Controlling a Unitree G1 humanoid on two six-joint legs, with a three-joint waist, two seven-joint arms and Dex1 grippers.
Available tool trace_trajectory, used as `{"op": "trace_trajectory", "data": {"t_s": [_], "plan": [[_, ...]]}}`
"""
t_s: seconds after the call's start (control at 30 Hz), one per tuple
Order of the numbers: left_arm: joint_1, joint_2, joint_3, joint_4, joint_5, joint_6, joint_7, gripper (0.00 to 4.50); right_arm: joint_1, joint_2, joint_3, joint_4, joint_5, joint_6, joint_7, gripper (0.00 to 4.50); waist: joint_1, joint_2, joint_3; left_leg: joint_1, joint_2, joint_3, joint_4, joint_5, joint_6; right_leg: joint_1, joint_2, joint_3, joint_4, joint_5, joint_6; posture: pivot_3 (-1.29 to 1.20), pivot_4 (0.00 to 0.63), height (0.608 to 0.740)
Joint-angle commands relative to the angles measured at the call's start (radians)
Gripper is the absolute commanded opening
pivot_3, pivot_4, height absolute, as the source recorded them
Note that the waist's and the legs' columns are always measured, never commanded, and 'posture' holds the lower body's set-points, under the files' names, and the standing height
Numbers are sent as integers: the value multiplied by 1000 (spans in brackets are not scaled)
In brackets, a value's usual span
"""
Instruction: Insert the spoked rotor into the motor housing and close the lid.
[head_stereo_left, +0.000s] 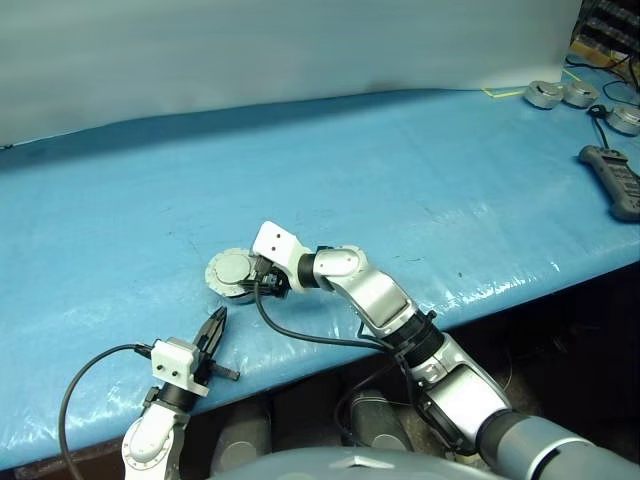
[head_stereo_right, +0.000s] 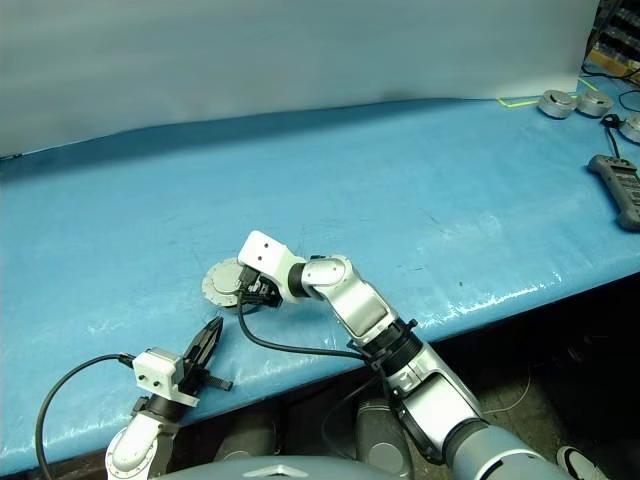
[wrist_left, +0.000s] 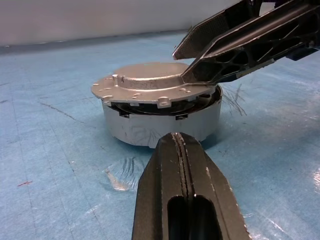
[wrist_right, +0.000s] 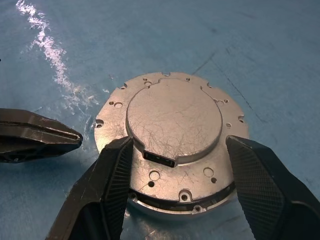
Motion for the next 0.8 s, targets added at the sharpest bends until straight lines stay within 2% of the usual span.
{"op": "trace_trajectory", "data": {"t_s": [0.03,0.1,0.2,0.27,0.3,0.5,0.63,0.8], "plan": [[5,2,-1,-11,-14,-10,5,0,-25,20,-36,-41,36,42,12,3061,0,0,0,0,0,0,0,0,0,0,0,0,0,0,0,0,150,740],[6,4,-1,-15,-16,-6,4,0,-28,14,-41,-74,70,72,50,3061,-1,0,0,0,0,0,0,0,0,0,0,0,0,0,0,0,150,740],[6,5,-2,-18,-18,-4,4,0,-32,9,-51,-108,90,114,56,3682,-1,0,0,0,0,0,0,0,0,0,0,0,0,0,0,0,150,740],[5,6,-3,-20,-20,-3,3,0,-32,14,-58,-125,93,128,39,4351,-1,0,0,0,0,0,0,0,0,-1,0,0,0,0,0,0,150,740],[5,7,-3,-21,-21,-3,3,0,-33,19,-63,-129,94,133,29,4487,-1,0,0,-1,0,0,-1,0,0,-1,0,0,0,0,0,0,150,740],[6,7,-4,-31,-23,2,5,0,-21,78,-76,-110,85,105,-51,4487,-2,0,0,-1,0,0,-1,0,0,-2,0,0,0,0,0,0,150,740],[9,8,-2,-34,-19,2,9,0,10,152,-63,-48,65,44,-130,4487,-5,0,0,-2,0,0,-1,0,0,-2,0,0,0,0,0,0,150,740],[10,9,-1,-38,-19,3,12,0,31,190,-34,25,34,-31,-174,4487,-6,0,0,-2,0,0,-1,0,0,-2,0,0,0,0,0,0,150,740]]}}
